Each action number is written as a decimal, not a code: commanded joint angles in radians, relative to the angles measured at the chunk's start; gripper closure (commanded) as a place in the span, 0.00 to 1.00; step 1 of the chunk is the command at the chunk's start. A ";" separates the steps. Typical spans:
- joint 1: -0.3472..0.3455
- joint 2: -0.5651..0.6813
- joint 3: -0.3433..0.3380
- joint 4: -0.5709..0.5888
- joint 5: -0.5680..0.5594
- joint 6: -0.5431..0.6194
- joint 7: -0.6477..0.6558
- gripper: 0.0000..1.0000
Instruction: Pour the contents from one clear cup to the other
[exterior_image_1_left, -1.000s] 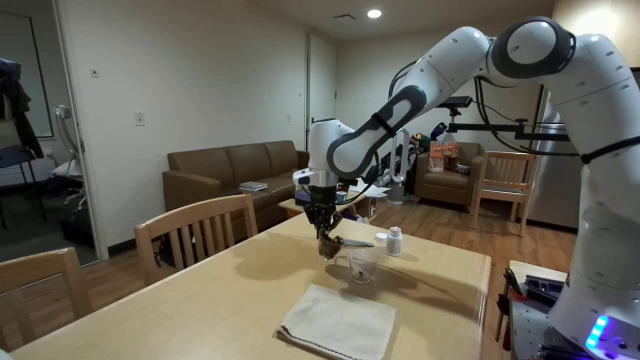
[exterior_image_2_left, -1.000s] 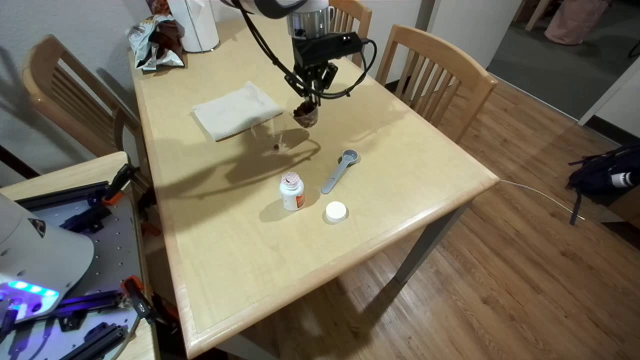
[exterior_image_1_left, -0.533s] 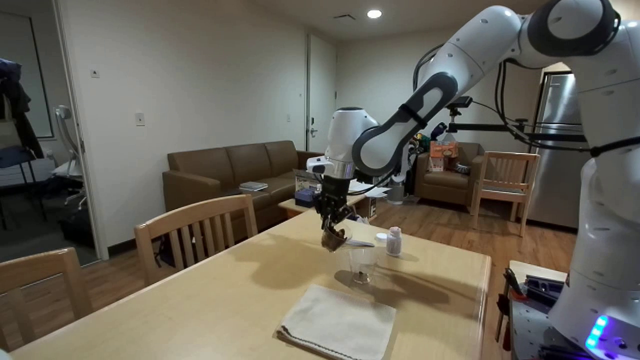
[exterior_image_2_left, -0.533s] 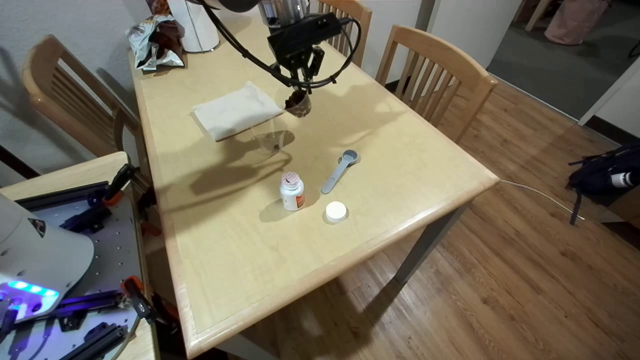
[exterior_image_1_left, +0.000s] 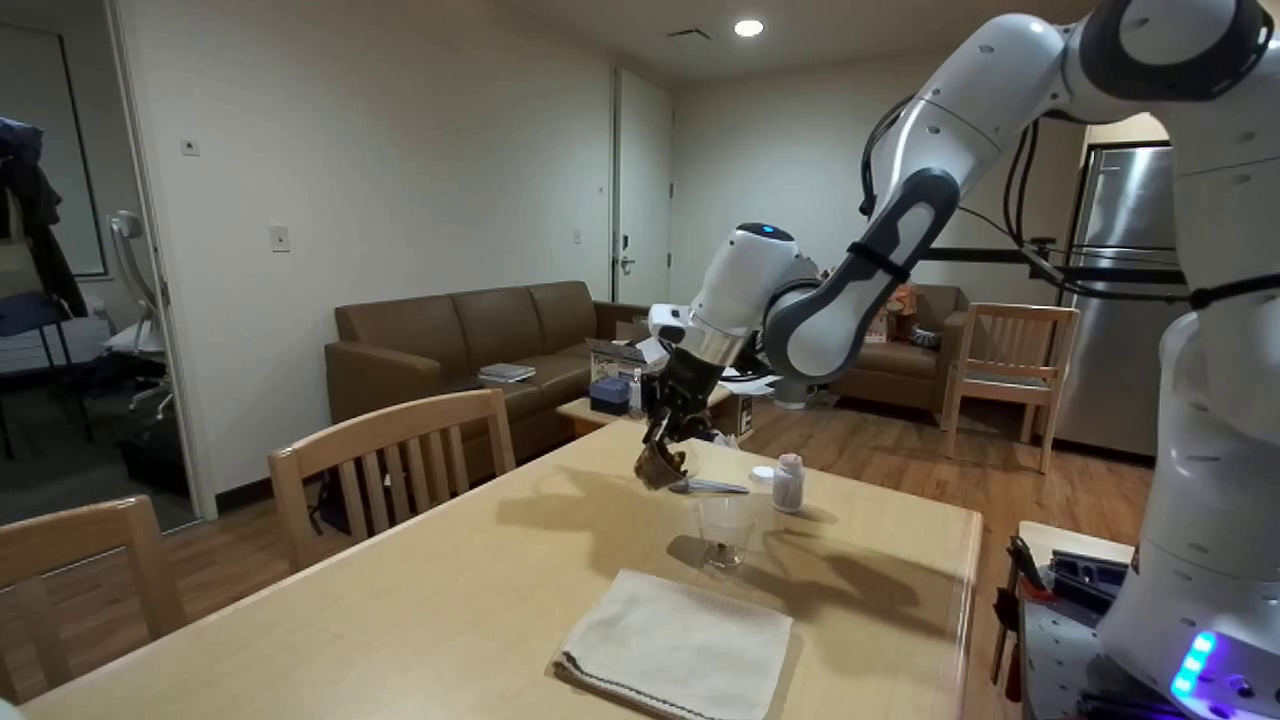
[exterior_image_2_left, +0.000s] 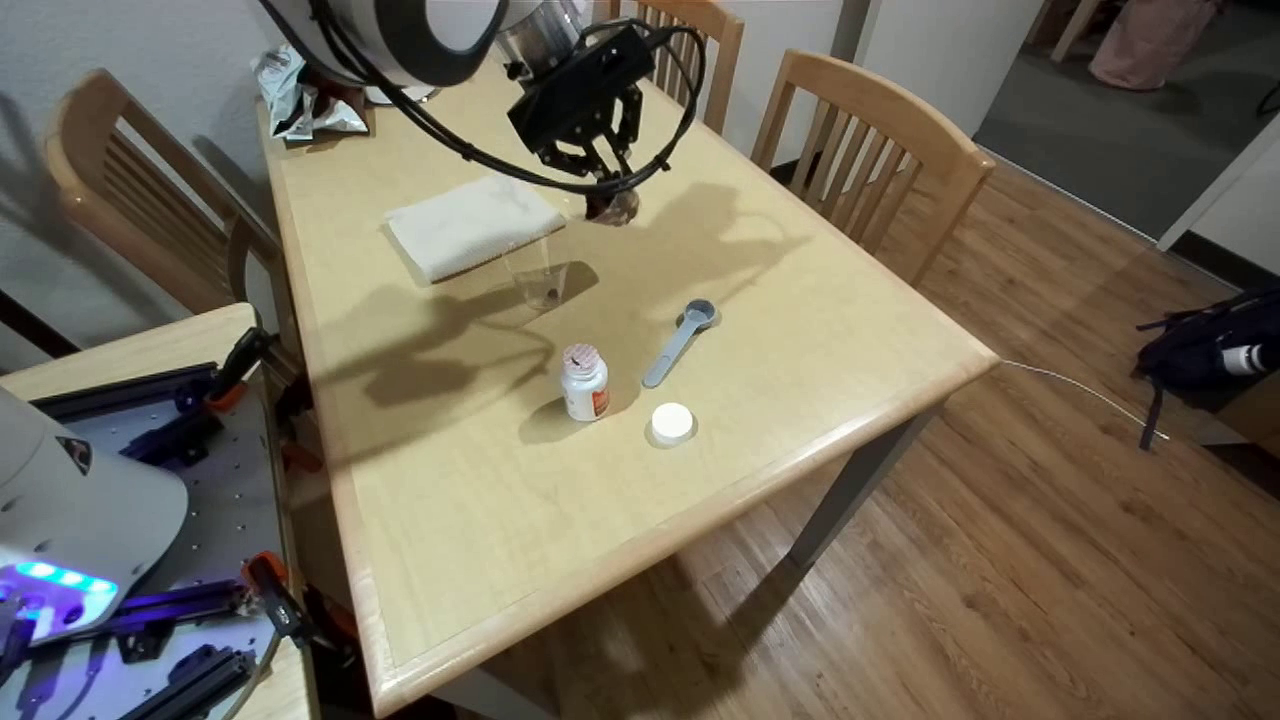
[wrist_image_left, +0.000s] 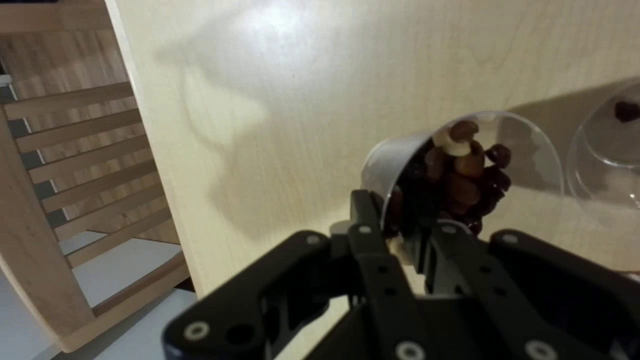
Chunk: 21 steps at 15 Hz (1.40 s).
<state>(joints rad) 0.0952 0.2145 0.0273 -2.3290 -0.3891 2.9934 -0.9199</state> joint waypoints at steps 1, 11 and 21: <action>0.084 -0.030 -0.139 -0.053 -0.174 0.095 0.158 0.95; 0.386 -0.091 -0.418 -0.023 -0.654 0.053 0.678 0.95; 0.351 -0.008 -0.351 -0.050 -0.599 0.238 0.658 0.95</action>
<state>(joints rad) 0.4850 0.1915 -0.3549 -2.3625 -1.0284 3.1840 -0.2106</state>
